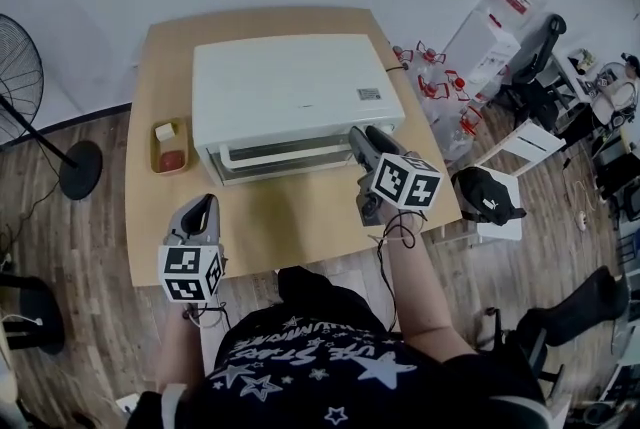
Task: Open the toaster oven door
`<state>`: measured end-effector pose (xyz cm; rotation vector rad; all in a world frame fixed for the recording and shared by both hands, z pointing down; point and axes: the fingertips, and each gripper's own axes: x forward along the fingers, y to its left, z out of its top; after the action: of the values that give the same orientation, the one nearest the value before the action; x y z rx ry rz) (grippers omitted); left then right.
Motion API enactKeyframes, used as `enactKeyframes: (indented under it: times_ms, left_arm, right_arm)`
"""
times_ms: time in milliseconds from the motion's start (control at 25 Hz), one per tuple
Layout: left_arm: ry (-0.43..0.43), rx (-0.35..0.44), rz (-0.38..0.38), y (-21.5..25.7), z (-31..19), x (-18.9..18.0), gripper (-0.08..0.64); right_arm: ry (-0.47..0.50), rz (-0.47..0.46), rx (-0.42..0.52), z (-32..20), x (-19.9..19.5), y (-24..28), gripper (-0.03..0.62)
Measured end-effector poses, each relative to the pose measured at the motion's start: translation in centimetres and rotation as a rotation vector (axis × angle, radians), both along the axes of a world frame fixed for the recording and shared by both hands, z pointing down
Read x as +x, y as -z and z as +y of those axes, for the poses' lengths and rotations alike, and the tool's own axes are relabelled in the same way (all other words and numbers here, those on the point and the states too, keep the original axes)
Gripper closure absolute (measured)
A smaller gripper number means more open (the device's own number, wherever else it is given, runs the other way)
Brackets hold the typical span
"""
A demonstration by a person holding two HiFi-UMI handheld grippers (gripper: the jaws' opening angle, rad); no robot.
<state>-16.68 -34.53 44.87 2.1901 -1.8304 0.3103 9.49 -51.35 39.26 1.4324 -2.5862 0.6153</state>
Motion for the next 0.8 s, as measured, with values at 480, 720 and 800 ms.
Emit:
enactKeyframes:
  times_ms: [480, 720, 800]
  left_arm:
    - [-0.01, -0.039, 0.002, -1.2, 0.6, 0.4, 0.537]
    - [-0.025, -0.051, 0.0, -1.3, 1.9, 0.5, 0.537]
    - [-0.026, -0.054, 0.002, -1.5, 2.6, 0.4, 0.537]
  right_arm:
    - [0.006, 0.047, -0.057, 0.0, -0.5, -0.3, 0.454]
    - [-0.002, 0.079, -0.057, 1.0, -0.2, -0.5, 0.459]
    - [0.0, 0.095, -0.053, 1.7, -0.2, -0.7, 0.459]
